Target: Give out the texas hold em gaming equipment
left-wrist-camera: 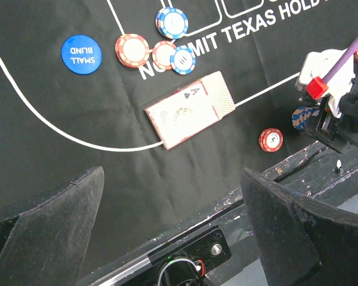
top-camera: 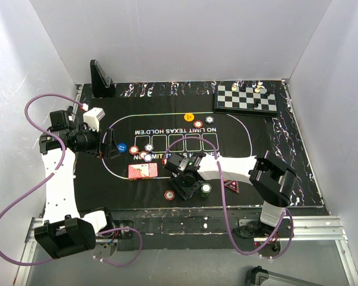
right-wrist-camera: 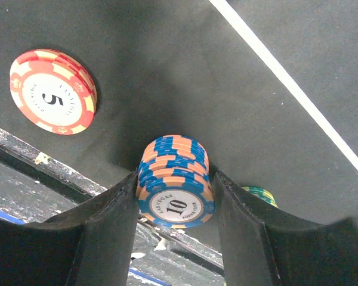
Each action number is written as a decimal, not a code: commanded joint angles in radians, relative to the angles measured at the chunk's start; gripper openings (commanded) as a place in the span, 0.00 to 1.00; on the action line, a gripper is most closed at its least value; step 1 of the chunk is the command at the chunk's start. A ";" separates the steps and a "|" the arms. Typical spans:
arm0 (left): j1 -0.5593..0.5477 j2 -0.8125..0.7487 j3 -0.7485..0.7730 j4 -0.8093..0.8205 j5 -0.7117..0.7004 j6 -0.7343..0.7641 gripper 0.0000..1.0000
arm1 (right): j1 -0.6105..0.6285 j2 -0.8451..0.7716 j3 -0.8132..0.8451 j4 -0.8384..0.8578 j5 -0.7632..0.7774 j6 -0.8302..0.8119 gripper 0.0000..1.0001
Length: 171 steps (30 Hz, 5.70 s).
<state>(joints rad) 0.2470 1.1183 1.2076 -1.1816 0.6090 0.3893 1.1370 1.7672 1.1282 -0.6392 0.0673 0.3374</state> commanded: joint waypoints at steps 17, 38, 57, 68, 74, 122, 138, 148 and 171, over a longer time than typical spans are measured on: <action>0.003 -0.021 0.027 0.000 -0.006 0.008 1.00 | -0.002 -0.018 0.149 -0.082 0.114 -0.037 0.18; 0.005 -0.015 0.006 0.007 0.012 0.014 1.00 | -0.638 -0.373 -0.117 -0.160 0.210 0.133 0.14; 0.005 -0.012 0.001 0.005 0.011 0.023 1.00 | -0.753 -0.247 -0.215 -0.039 0.158 0.173 0.16; 0.005 -0.003 0.003 0.010 0.023 0.020 1.00 | -0.754 -0.227 -0.240 -0.037 0.154 0.183 0.45; 0.003 -0.005 0.004 0.010 0.021 0.017 1.00 | -0.753 -0.222 -0.216 -0.050 0.160 0.177 0.66; 0.003 0.005 0.014 0.019 0.018 0.006 1.00 | -0.125 -0.287 -0.114 -0.120 0.077 0.301 0.84; 0.005 -0.005 0.015 0.019 0.015 0.010 1.00 | -0.125 -0.242 -0.131 -0.111 0.072 0.331 0.61; 0.003 -0.011 0.007 0.019 0.012 0.011 1.00 | -0.125 -0.252 -0.122 -0.126 0.089 0.336 0.34; 0.005 0.027 -0.043 0.077 0.035 -0.009 1.00 | -0.128 0.065 0.560 -0.398 0.135 0.166 0.20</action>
<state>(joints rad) 0.2470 1.1355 1.1839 -1.1419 0.6140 0.3946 1.0084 1.6955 1.4754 -0.9863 0.1776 0.5739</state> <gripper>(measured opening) 0.995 0.508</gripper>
